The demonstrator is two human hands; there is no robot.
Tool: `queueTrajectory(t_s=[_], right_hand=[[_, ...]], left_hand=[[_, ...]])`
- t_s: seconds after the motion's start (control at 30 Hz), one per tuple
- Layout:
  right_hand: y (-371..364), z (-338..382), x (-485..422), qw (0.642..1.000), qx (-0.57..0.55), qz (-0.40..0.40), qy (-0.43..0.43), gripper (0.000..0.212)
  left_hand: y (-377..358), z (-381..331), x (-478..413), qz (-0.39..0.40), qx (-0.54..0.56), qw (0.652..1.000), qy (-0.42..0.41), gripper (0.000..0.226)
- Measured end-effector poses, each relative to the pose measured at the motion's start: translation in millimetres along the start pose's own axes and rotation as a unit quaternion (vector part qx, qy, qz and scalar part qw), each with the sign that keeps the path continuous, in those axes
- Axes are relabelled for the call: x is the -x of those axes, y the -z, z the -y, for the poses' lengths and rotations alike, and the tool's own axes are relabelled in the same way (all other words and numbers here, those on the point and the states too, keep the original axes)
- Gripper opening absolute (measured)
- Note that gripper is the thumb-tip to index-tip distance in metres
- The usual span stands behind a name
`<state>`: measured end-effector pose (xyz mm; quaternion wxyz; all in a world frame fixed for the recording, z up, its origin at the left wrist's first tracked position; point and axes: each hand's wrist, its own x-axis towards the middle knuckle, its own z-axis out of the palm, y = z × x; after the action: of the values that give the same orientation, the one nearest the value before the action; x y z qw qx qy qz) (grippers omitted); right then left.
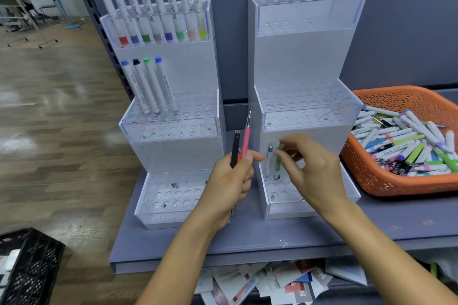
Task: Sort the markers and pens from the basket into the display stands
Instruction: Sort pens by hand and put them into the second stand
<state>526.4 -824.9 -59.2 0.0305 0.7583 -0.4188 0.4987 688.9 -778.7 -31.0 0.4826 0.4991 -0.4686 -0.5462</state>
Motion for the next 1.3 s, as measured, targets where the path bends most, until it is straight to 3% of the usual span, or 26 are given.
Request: queueTrajectory(t_s=[0.1,0.23,0.47,0.63,0.77,0.9,1.0,1.1,1.2,1.3], right_hand=[[-4,-4,3,0.999,0.020,0.034,0.000,0.013],[2,1,1,1.000,0.020,0.020,-0.012,0.020],[25,37,-10,0.974,-0.201,-0.014,-0.102,0.031],[31,33,-13,0.993,-0.023,0.012,0.112,0.037],[38,23,-18,0.986,0.005,0.073,0.152,0.038],[47,18,-22,0.980,0.028,0.109,0.163,0.026],[49,12,-22,0.983,0.040,0.110,0.139,0.020],[49,4,-18,0.998,-0.032,0.046,0.031,0.014],[46,-1,-13,0.993,-0.098,0.000,-0.068,0.051],[40,-3,-8,0.991,-0.106,-0.004,-0.084,0.067]], left_hand=[[1,0,1,0.005,0.004,1.000,-0.006,0.024],[3,1,1,0.016,0.004,1.000,-0.015,0.025],[-5,-8,9,0.110,-0.032,0.991,-0.065,0.029],[-11,-18,12,0.145,-0.051,0.986,-0.058,0.042],[-7,-22,10,0.159,-0.103,0.979,-0.073,0.047],[-7,-25,7,0.184,-0.122,0.973,-0.069,0.041],[-7,-23,3,0.189,-0.065,0.979,-0.047,0.050],[-3,-21,-4,0.152,0.022,0.988,-0.024,0.036],[1,-17,-8,0.118,0.067,0.991,0.002,0.015],[2,-13,-9,0.095,0.023,0.995,-0.008,0.028]])
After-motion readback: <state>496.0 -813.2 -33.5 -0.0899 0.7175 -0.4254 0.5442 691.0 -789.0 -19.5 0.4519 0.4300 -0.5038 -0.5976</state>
